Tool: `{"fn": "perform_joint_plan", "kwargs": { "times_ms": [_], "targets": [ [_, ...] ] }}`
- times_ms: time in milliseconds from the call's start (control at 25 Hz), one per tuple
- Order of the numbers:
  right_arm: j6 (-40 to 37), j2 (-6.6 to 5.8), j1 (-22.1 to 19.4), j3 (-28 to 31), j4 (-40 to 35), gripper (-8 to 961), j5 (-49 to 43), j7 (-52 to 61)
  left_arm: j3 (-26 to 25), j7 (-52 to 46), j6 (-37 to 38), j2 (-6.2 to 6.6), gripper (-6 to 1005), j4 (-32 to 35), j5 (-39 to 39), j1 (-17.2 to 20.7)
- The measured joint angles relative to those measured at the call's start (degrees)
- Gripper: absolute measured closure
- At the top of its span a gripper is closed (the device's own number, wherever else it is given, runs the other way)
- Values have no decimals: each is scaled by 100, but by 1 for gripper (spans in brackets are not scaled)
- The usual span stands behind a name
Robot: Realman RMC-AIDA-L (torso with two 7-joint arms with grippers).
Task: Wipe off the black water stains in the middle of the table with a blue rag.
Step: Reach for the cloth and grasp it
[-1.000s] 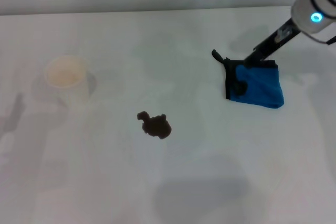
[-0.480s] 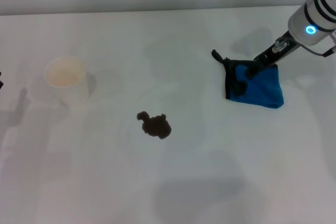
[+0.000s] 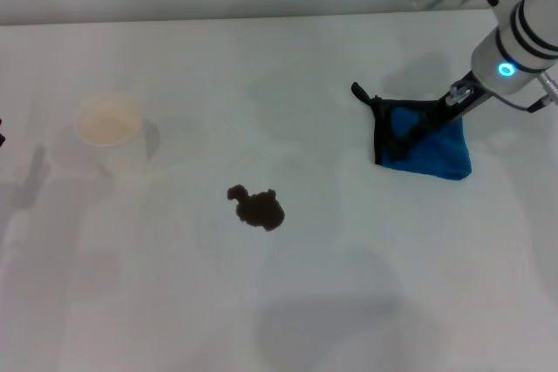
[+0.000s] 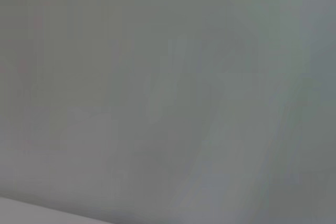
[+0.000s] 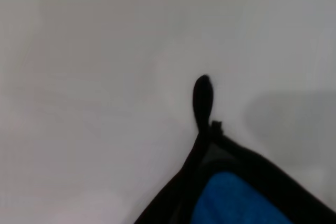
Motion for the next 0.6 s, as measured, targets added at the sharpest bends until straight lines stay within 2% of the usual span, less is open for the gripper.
{"fn": "perform_joint_plan", "kwargs": {
  "times_ms": [600],
  "targets": [
    [-329, -2, 91, -155, 424, 238, 34, 8, 1, 0, 16, -6, 122, 7, 0, -55]
  ]
}}
